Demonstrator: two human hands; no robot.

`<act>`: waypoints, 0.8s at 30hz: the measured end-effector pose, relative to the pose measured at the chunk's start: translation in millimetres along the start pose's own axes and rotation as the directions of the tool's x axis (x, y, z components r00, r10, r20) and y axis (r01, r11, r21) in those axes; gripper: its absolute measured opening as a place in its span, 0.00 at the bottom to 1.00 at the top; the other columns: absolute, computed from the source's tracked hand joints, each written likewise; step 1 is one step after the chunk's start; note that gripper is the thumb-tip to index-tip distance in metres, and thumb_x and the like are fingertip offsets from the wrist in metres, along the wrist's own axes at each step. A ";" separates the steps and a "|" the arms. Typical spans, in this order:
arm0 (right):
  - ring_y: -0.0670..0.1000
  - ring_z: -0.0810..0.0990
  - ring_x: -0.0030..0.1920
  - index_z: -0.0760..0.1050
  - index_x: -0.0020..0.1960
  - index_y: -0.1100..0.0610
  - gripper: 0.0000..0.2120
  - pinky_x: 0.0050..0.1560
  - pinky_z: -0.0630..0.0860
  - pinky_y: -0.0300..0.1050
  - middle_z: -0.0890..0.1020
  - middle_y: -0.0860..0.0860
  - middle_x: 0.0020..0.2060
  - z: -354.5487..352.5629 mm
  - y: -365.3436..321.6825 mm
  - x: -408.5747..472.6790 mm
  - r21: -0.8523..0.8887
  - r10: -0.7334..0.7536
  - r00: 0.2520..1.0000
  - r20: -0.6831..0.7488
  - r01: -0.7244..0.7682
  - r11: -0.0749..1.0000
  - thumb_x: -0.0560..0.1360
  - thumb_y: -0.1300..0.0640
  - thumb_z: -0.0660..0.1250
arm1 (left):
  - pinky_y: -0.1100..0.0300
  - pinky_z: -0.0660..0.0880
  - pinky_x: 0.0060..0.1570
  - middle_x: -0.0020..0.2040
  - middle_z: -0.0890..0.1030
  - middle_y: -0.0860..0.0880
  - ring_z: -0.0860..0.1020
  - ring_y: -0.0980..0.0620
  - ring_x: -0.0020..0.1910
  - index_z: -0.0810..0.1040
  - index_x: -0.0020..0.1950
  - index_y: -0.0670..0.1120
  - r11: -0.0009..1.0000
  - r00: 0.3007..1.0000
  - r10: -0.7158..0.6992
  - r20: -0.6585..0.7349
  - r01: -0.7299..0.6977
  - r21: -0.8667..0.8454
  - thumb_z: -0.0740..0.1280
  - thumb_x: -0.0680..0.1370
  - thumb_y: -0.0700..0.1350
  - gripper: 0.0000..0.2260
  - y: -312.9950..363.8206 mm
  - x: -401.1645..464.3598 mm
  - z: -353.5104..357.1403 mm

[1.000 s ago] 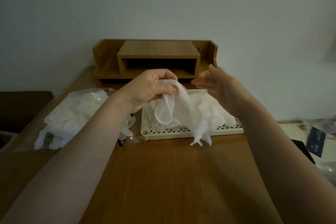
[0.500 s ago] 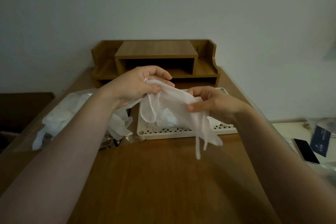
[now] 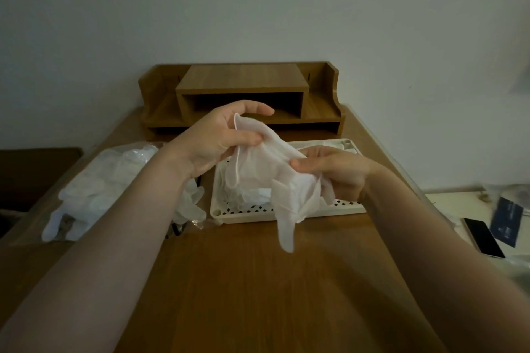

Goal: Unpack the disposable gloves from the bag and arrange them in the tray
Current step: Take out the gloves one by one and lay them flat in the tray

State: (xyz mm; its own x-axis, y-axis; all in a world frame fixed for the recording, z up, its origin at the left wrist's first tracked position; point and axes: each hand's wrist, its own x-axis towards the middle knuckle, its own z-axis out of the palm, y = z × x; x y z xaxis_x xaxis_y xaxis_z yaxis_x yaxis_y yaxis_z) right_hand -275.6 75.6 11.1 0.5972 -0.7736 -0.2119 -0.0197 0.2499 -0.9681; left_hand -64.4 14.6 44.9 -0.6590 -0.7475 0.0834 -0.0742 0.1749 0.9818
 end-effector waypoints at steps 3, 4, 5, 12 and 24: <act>0.52 0.83 0.46 0.77 0.54 0.61 0.14 0.45 0.81 0.44 0.82 0.54 0.47 -4.2 -1.1 -6.0 -0.094 -0.053 0.984 -0.172 0.038 0.995 0.74 0.53 0.66 | 0.58 0.79 0.43 0.48 0.81 0.47 0.81 0.50 0.46 0.78 0.55 0.49 0.996 0.999 -0.035 -0.009 0.034 -0.083 0.65 0.76 0.36 0.12 -1.2 2.6 -1.4; 0.53 0.82 0.47 0.78 0.53 0.61 0.11 0.45 0.81 0.43 0.82 0.53 0.46 -6.2 -1.3 -7.9 -0.120 -0.084 0.970 -0.228 0.057 0.991 0.74 0.55 0.65 | 0.59 0.79 0.42 0.47 0.81 0.47 0.81 0.50 0.46 0.79 0.54 0.47 0.994 0.999 -0.049 -0.024 0.046 -0.103 0.64 0.76 0.37 0.10 -1.1 3.7 -2.0; 0.52 0.82 0.46 0.78 0.50 0.60 0.09 0.44 0.80 0.41 0.83 0.52 0.44 -8.2 -1.7 -10.3 -0.147 -0.120 0.953 -0.280 0.081 0.986 0.74 0.57 0.64 | 0.59 0.79 0.42 0.46 0.82 0.47 0.81 0.50 0.45 0.80 0.53 0.45 0.990 0.997 -0.066 -0.043 0.060 -0.125 0.64 0.76 0.38 0.08 -1.0 5.4 -2.1; 0.55 0.83 0.47 0.72 0.59 0.64 0.28 0.44 0.82 0.48 0.82 0.57 0.49 -36.5 -2.7 -16.2 0.050 -0.165 0.943 -0.290 0.187 0.981 0.64 0.58 0.78 | 0.62 0.79 0.41 0.42 0.85 0.48 0.83 0.52 0.42 0.81 0.50 0.42 0.994 0.984 -0.039 -0.174 0.021 -0.103 0.62 0.80 0.42 0.08 -3.0 19.2 3.5; 0.55 0.78 0.41 0.76 0.46 0.60 0.06 0.41 0.74 0.45 0.79 0.56 0.40 -69.5 -34.1 -10.0 -0.613 -0.478 0.403 -0.781 -0.346 0.710 0.74 0.66 0.62 | 0.57 0.77 0.50 0.47 0.83 0.49 0.81 0.53 0.47 0.80 0.49 0.46 0.955 0.939 0.083 -0.333 0.020 0.296 0.62 0.80 0.44 0.07 -21.5 73.4 6.7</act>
State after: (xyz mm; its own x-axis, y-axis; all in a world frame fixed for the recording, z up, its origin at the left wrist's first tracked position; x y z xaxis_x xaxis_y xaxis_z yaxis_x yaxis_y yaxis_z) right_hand -336.7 34.4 36.8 -0.3760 -0.8856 0.2727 -0.7121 0.0878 -0.6966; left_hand -116.2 -39.7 28.8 -0.3760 -0.9009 0.2168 -0.3056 0.3414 0.8889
